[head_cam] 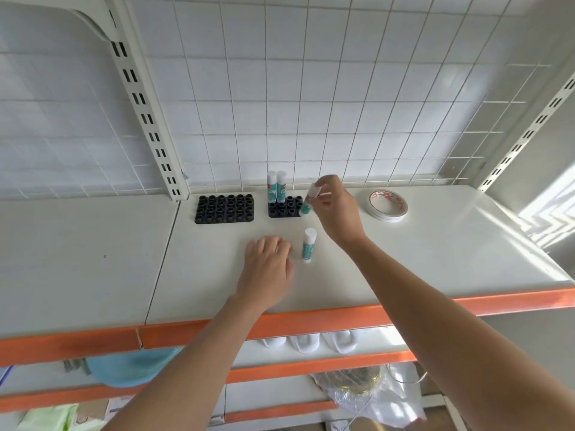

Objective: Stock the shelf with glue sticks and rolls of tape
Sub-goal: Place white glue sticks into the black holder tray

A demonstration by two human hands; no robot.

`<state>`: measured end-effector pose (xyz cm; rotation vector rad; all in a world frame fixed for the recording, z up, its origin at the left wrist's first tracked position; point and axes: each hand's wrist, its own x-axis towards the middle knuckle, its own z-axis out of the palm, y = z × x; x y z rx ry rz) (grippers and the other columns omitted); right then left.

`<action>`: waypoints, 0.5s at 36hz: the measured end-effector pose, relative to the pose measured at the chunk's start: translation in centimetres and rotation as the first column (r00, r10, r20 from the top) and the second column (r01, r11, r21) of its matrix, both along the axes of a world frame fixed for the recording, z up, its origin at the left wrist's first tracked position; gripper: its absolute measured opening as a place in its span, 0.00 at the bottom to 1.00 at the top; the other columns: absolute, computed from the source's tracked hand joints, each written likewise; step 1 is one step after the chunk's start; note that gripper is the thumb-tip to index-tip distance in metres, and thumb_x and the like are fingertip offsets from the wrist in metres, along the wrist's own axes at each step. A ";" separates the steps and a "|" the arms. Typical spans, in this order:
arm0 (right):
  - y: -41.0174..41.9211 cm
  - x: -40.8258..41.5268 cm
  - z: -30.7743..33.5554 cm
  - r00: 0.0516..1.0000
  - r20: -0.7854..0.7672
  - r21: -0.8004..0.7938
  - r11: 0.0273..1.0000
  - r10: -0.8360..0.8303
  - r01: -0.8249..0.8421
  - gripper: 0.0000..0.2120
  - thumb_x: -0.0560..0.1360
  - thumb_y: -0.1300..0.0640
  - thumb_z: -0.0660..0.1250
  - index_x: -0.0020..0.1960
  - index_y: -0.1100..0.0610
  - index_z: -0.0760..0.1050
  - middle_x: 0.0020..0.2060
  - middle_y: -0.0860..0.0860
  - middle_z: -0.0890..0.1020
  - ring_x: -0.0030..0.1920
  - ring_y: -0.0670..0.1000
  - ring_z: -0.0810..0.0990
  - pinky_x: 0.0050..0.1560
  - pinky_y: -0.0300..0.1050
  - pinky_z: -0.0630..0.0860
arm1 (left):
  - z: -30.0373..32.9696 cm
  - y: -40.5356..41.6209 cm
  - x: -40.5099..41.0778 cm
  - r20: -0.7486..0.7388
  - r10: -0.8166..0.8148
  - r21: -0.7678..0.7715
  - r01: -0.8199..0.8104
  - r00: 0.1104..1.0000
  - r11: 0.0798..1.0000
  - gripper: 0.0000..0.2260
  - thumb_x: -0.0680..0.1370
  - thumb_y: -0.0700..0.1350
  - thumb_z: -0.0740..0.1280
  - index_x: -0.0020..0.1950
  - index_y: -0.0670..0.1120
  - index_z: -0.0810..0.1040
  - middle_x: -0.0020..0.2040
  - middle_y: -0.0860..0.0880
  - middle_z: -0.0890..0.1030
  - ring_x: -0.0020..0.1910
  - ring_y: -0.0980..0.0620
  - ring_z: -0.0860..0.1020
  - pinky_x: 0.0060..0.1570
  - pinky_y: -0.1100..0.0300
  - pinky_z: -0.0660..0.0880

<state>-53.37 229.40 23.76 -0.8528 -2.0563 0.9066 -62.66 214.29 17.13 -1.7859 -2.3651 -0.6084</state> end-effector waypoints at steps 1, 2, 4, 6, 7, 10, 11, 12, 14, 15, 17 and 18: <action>0.2 -0.5 0.1 1.000 -0.006 -0.017 1.000 -0.004 0.004 0.09 0.76 0.61 0.66 0.52 0.52 0.69 0.44 0.47 0.81 0.44 0.48 0.82 0.45 0.41 0.78 | 0.0 0.0 0.0 0.005 -0.001 0.002 0.001 1.000 1.000 0.16 0.75 0.49 0.51 0.50 0.46 0.76 0.48 0.47 0.75 0.47 0.44 0.73 0.51 0.47 0.71; 0.3 -1.0 0.2 1.000 -0.014 -0.031 1.000 -0.008 0.007 0.09 0.76 0.62 0.67 0.52 0.53 0.69 0.44 0.48 0.82 0.44 0.48 0.82 0.45 0.42 0.78 | 0.0 0.0 0.0 0.008 -0.001 0.004 0.001 1.000 1.000 0.16 0.75 0.49 0.51 0.50 0.46 0.76 0.48 0.47 0.75 0.47 0.44 0.73 0.51 0.47 0.71; 0.7 -2.0 0.5 1.000 -0.023 -0.036 0.999 -0.013 0.012 0.09 0.76 0.62 0.67 0.53 0.56 0.69 0.45 0.49 0.81 0.44 0.48 0.83 0.43 0.40 0.78 | 0.0 0.0 0.1 0.012 -0.003 0.007 0.003 1.000 1.000 0.15 0.75 0.49 0.52 0.50 0.46 0.76 0.49 0.48 0.75 0.48 0.45 0.73 0.52 0.48 0.71; 1.1 -2.8 0.5 0.999 -0.017 -0.024 0.999 -0.027 0.026 0.08 0.77 0.62 0.66 0.53 0.55 0.69 0.44 0.47 0.81 0.44 0.47 0.82 0.40 0.38 0.77 | -0.1 0.1 0.0 0.020 -0.003 0.017 0.002 1.000 1.000 0.15 0.75 0.49 0.52 0.50 0.46 0.76 0.49 0.48 0.75 0.48 0.45 0.73 0.53 0.48 0.71; 1.3 -3.1 0.3 0.999 -0.011 -0.008 0.999 -0.031 0.031 0.08 0.77 0.62 0.65 0.51 0.53 0.69 0.44 0.47 0.81 0.44 0.47 0.82 0.40 0.38 0.77 | -0.1 0.0 0.0 0.021 -0.002 0.016 0.001 1.000 1.000 0.15 0.75 0.49 0.52 0.50 0.46 0.76 0.49 0.48 0.75 0.49 0.45 0.73 0.53 0.48 0.70; 1.8 -4.0 -0.4 0.999 0.017 0.065 0.998 -0.027 0.026 0.08 0.78 0.62 0.63 0.49 0.50 0.67 0.46 0.49 0.81 0.45 0.48 0.81 0.45 0.46 0.79 | 0.0 0.0 0.0 0.027 -0.001 0.015 0.000 1.000 1.000 0.15 0.74 0.48 0.52 0.50 0.47 0.76 0.49 0.48 0.75 0.49 0.46 0.73 0.55 0.49 0.70; 1.9 -4.2 -0.5 0.999 0.031 0.078 0.997 -0.023 0.020 0.07 0.78 0.62 0.62 0.50 0.51 0.68 0.47 0.50 0.81 0.45 0.48 0.80 0.46 0.48 0.79 | 0.0 0.0 0.0 0.031 0.000 0.017 -0.001 1.000 1.000 0.15 0.74 0.48 0.52 0.50 0.47 0.76 0.49 0.49 0.75 0.50 0.46 0.73 0.55 0.49 0.70; 2.0 -4.4 -0.6 0.999 0.045 0.088 0.996 -0.021 0.017 0.06 0.78 0.62 0.62 0.50 0.53 0.68 0.47 0.50 0.80 0.46 0.49 0.80 0.47 0.49 0.79 | 0.0 0.0 0.0 0.036 0.003 0.015 -0.003 0.999 1.000 0.15 0.74 0.48 0.52 0.50 0.47 0.76 0.49 0.49 0.75 0.50 0.46 0.73 0.56 0.49 0.70; 2.2 -4.6 -0.8 0.997 0.070 0.109 0.994 -0.024 0.016 0.04 0.79 0.61 0.62 0.52 0.56 0.70 0.49 0.51 0.80 0.47 0.50 0.80 0.47 0.51 0.78 | -0.2 0.0 0.0 0.045 0.008 0.012 -0.008 0.999 1.000 0.15 0.74 0.48 0.52 0.50 0.47 0.76 0.50 0.49 0.75 0.50 0.46 0.73 0.56 0.49 0.69; 2.3 -4.7 -0.9 0.997 0.078 0.117 0.993 -0.024 0.015 0.04 0.79 0.61 0.62 0.53 0.56 0.70 0.49 0.51 0.80 0.47 0.51 0.80 0.47 0.52 0.78 | -0.2 0.0 0.0 0.047 0.008 0.010 -0.009 0.999 1.000 0.15 0.74 0.48 0.52 0.50 0.47 0.76 0.50 0.49 0.75 0.51 0.46 0.73 0.56 0.49 0.69; 2.4 -4.9 -1.1 0.996 0.091 0.125 0.992 -0.017 0.005 0.04 0.79 0.61 0.62 0.53 0.58 0.70 0.49 0.52 0.81 0.47 0.51 0.80 0.46 0.53 0.78 | -0.2 0.0 0.0 0.049 0.007 0.007 -0.008 0.999 1.000 0.14 0.74 0.48 0.52 0.51 0.48 0.75 0.50 0.49 0.74 0.50 0.46 0.72 0.57 0.49 0.69; 2.5 -5.0 -1.2 0.995 0.103 0.128 0.992 -0.010 -0.003 0.04 0.79 0.62 0.62 0.53 0.58 0.70 0.49 0.52 0.80 0.47 0.52 0.80 0.46 0.53 0.78 | -0.2 0.0 0.0 0.051 0.007 0.009 -0.008 0.999 1.000 0.14 0.74 0.48 0.52 0.51 0.48 0.75 0.50 0.49 0.74 0.50 0.46 0.72 0.57 0.49 0.69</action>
